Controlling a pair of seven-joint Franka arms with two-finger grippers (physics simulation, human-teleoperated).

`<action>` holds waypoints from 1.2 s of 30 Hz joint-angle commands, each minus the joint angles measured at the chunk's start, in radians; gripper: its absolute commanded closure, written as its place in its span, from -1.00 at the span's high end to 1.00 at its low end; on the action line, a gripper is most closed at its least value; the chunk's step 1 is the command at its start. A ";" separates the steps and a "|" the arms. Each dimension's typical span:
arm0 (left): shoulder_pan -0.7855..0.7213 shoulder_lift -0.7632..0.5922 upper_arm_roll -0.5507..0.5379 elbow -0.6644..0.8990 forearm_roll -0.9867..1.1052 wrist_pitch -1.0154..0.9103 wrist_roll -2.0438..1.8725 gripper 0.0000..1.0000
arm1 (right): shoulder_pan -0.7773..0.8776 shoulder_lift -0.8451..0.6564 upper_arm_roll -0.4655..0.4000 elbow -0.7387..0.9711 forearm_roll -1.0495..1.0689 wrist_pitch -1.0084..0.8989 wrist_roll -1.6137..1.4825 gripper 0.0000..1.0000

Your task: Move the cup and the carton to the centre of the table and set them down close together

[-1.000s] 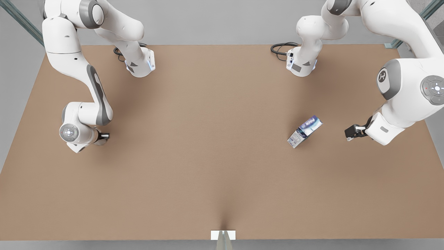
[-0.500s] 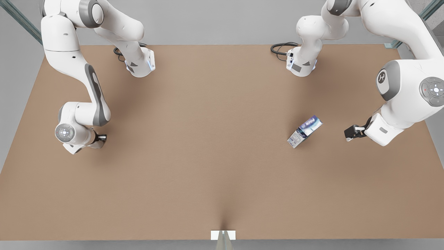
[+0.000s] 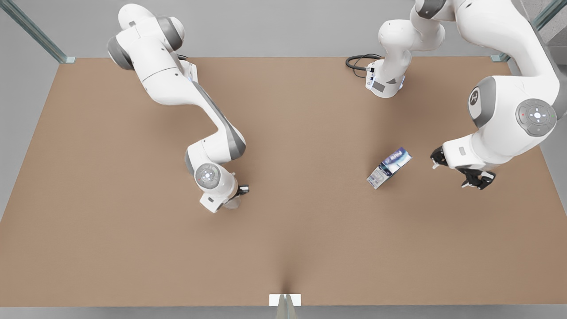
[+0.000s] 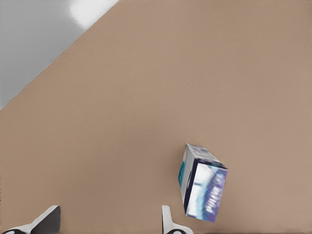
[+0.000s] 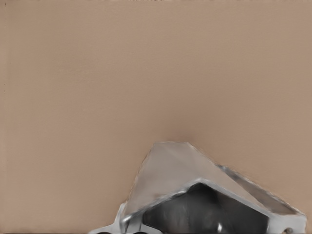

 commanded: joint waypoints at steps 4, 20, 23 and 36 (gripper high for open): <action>0.004 -0.038 0.003 -0.111 0.010 0.059 0.249 1.00 | 0.084 0.105 -0.002 0.149 0.012 0.015 0.049 -0.57; -0.016 -0.081 -0.154 -0.216 -0.008 0.035 0.084 1.00 | 0.149 0.242 -0.003 0.300 0.046 0.136 0.071 1.00; -0.043 -0.054 -0.141 -0.204 -0.011 -0.011 0.080 1.00 | 0.149 0.239 -0.003 0.304 0.048 0.134 0.069 1.00; -0.048 -0.078 -0.019 -0.307 -0.010 0.029 0.151 1.00 | -0.364 -0.272 -0.018 -0.004 -0.110 -0.293 -0.238 1.00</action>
